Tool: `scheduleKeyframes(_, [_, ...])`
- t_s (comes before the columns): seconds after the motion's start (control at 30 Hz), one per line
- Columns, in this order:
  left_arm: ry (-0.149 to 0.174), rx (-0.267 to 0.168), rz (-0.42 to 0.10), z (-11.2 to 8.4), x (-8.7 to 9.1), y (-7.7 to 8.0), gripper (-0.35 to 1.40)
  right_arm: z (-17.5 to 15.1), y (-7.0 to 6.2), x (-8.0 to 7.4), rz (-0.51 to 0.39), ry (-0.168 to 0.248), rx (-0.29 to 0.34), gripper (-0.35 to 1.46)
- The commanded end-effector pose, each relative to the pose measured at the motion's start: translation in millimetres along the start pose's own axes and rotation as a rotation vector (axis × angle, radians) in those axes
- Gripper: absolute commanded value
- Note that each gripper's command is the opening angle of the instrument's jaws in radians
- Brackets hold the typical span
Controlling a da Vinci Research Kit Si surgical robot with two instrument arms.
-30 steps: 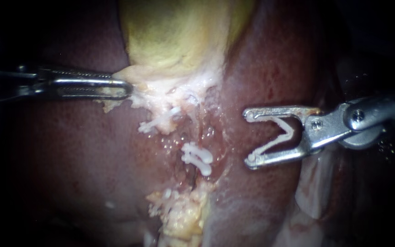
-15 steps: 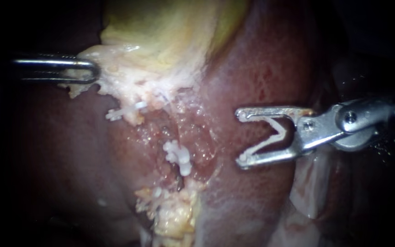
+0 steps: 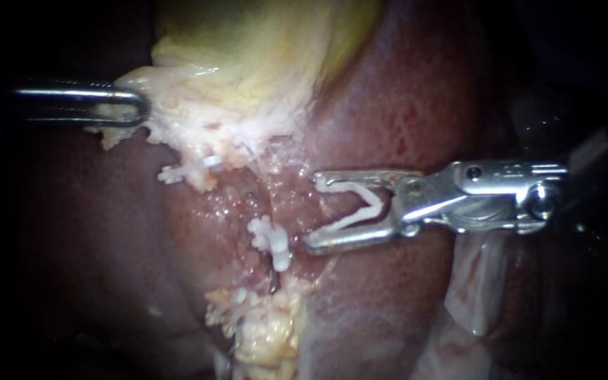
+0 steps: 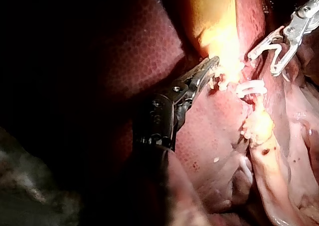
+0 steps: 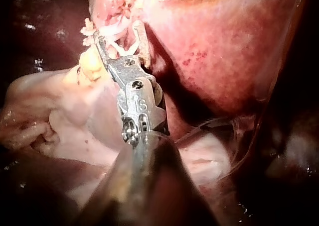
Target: Clipping third clip right tube
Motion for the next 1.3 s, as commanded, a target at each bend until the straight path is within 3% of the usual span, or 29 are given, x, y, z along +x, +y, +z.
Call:
scheduleKeyframes(0.03, [0.0,0.001,0.0,0.0,0.0,0.0,-0.35,0.3,0.4,-0.2,0.012,0.002,0.003,0.49])
scheduleKeyframes(0.33, [0.001,0.004,0.002,0.4,-0.3,0.2,-0.35,2.5,3.7,-1.9,0.063,0.059,0.005,0.5])
scheduleKeyframes(0.57, [0.001,0.005,0.001,0.5,-0.2,0.3,-0.35,4.6,4.9,-1.9,0.11,0.131,0.035,0.5])
scheduleKeyframes(0.97, [0.002,0.006,0.001,0.7,-0.2,0.3,-0.35,7.1,4.8,-0.5,0.151,0.207,0.07,0.5])
scheduleKeyframes(1.3, [0.002,0.005,0.001,0.6,-0.2,0.3,-0.35,6.3,2.9,2.0,0.159,0.239,0.145,0.48])
